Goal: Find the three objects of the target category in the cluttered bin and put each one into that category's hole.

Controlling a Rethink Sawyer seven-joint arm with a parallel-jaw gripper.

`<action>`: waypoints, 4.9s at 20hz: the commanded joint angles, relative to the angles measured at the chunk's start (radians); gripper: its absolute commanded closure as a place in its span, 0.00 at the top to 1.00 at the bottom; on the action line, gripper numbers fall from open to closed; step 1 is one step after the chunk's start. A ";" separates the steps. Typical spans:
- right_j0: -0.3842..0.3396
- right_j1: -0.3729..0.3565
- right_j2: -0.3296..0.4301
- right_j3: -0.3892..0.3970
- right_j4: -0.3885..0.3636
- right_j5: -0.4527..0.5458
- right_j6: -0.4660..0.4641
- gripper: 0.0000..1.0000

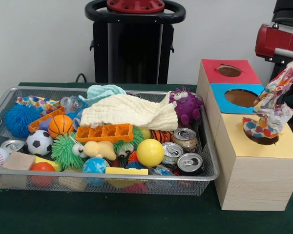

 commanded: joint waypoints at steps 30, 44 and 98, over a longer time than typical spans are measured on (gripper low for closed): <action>0.008 0.117 0.102 0.136 0.087 -0.136 0.300 0.00; -0.023 0.066 0.221 0.177 0.155 -0.194 0.275 0.00; -0.162 0.070 0.403 0.168 0.091 0.119 0.142 0.00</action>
